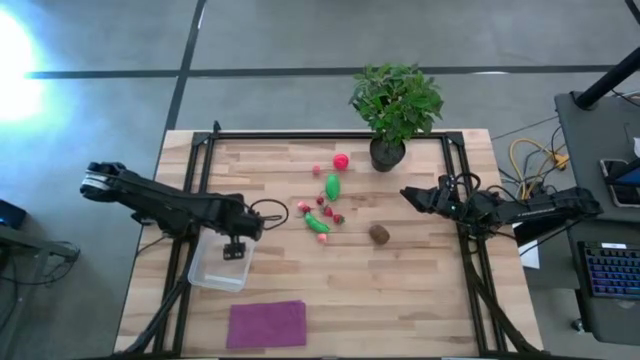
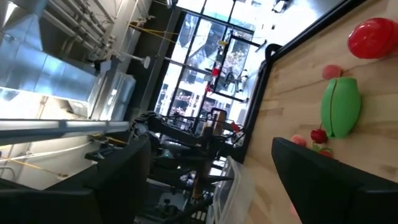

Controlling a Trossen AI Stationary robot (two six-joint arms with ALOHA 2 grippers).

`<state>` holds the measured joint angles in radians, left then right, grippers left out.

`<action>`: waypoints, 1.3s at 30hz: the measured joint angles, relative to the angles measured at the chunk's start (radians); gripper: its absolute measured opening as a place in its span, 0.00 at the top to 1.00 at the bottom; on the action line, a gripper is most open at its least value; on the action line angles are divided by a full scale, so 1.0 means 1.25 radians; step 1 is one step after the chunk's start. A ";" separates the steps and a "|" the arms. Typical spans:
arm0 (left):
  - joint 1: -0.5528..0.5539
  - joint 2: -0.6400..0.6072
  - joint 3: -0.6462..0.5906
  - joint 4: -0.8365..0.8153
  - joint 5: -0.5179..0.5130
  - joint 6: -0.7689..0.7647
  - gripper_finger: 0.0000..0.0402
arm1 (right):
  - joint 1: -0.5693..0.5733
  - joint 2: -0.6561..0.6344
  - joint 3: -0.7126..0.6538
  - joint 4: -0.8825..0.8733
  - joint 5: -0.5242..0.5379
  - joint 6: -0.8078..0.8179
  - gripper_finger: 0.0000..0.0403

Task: Pick and placing Produce into tupperware
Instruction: Put the top pink peach into the transparent container

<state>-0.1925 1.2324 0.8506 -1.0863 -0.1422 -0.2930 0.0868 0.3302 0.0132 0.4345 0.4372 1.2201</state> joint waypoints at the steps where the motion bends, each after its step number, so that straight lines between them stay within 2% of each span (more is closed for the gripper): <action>1: 0.000 -0.006 0.013 -0.002 -0.004 -0.011 0.14 | 0.000 0.000 0.000 -0.002 -0.002 0.001 0.19; 9: 0.000 -0.070 0.117 -0.001 -0.039 -0.032 0.14 | 0.000 0.030 0.006 -0.041 -0.108 0.032 0.19; 16: 0.001 -0.095 0.158 0.074 -0.050 -0.029 0.14 | 0.000 0.101 0.076 -0.085 -0.113 -0.039 0.19; 19: 0.001 -0.093 0.155 0.152 -0.069 0.049 0.14 | 0.000 0.124 0.131 -0.165 -0.120 -0.074 0.19; 21: 0.001 -0.080 0.153 0.204 -0.112 0.131 0.14 | 0.000 0.134 0.176 -0.244 -0.120 -0.094 0.19; 24: 0.002 -0.052 0.154 0.251 -0.269 0.262 0.14 | 0.000 0.148 0.252 -0.383 -0.120 -0.120 0.19; 26: 0.016 -0.029 0.157 0.308 -0.387 0.304 0.14 | 0.000 0.152 0.304 -0.480 -0.113 -0.131 0.19; 28: 0.048 -0.005 0.158 0.354 -0.424 0.301 0.14 | 0.000 0.158 0.357 -0.571 -0.101 -0.133 0.19; 30: 0.095 0.023 0.172 0.382 -0.352 0.243 0.14 | 0.000 0.159 0.404 -0.666 -0.098 -0.132 0.19; 34: 0.198 0.093 0.209 0.386 -0.026 0.079 0.14 | 0.000 0.161 0.479 -0.807 -0.098 -0.131 0.19; 35: 0.217 0.114 0.217 0.386 0.034 0.055 0.14 | 0.000 0.161 0.492 -0.833 -0.098 -0.131 0.19; 37: 0.248 0.154 0.236 0.383 0.111 0.028 0.14 | 0.000 0.160 0.516 -0.874 -0.098 -0.135 0.19; 39: 0.268 0.187 0.260 0.381 0.132 0.009 0.14 | 0.000 0.158 0.537 -0.916 -0.098 -0.144 0.19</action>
<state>0.1424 1.4666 1.1750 -0.6099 0.0233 -0.2821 0.0864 0.5277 0.6842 -0.7101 0.3141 1.0400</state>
